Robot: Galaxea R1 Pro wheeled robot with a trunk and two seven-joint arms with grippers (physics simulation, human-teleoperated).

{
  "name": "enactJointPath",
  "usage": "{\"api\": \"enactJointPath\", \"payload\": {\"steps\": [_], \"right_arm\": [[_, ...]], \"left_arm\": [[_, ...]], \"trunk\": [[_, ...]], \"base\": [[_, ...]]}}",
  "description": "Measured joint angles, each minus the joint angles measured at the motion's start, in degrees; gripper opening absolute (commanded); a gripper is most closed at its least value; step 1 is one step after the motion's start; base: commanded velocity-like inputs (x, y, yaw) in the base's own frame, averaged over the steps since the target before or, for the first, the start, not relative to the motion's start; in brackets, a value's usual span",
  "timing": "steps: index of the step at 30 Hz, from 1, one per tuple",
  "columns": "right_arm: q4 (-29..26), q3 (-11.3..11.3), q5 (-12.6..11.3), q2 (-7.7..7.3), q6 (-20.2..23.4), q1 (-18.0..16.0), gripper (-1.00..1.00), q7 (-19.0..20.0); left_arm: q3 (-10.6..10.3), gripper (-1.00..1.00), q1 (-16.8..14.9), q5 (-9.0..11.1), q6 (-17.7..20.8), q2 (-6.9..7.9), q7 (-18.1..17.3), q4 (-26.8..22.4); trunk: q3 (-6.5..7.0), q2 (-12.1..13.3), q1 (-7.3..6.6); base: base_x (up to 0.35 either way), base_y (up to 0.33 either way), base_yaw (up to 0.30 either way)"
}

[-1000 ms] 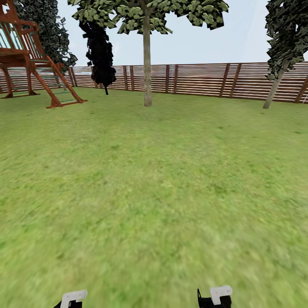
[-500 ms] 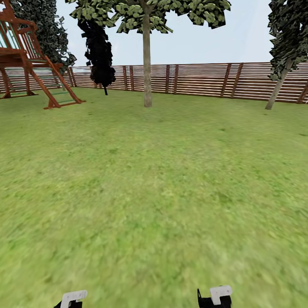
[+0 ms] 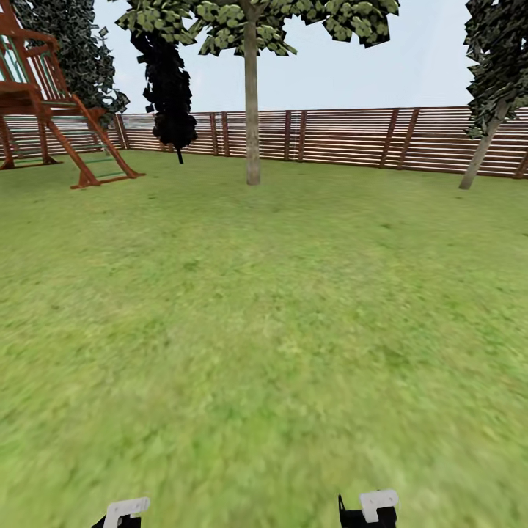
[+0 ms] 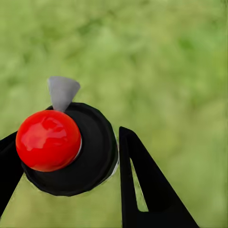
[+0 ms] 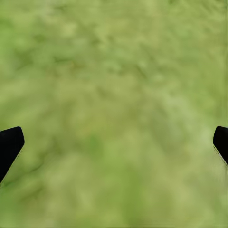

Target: In the garden, pick up the pesticide atomizer on the floor and spray pesticide onto both trees until each tree trunk is fully covered.

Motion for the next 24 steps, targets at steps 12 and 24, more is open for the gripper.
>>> {"api": "enactJointPath", "payload": {"steps": [12, 24], "right_arm": [[0.0, 0.0, -0.1, 0.07, 0.0, 0.0, 1.00, 0.0], [0.0, 0.0, -0.1, 0.09, 0.0, 0.0, 1.00, 0.0]], "left_arm": [[0.0, -1.00, 0.0, 0.0, 0.0, -0.01, 0.0, 0.0], [0.0, -1.00, 0.0, 0.0, 0.0, 0.00, 0.0, 0.0]], "trunk": [[0.00, 0.0, 0.00], [-0.06, 0.0, 0.00]], "base": [[0.339, 0.000, 0.020], [0.334, 0.079, 0.074]]}}
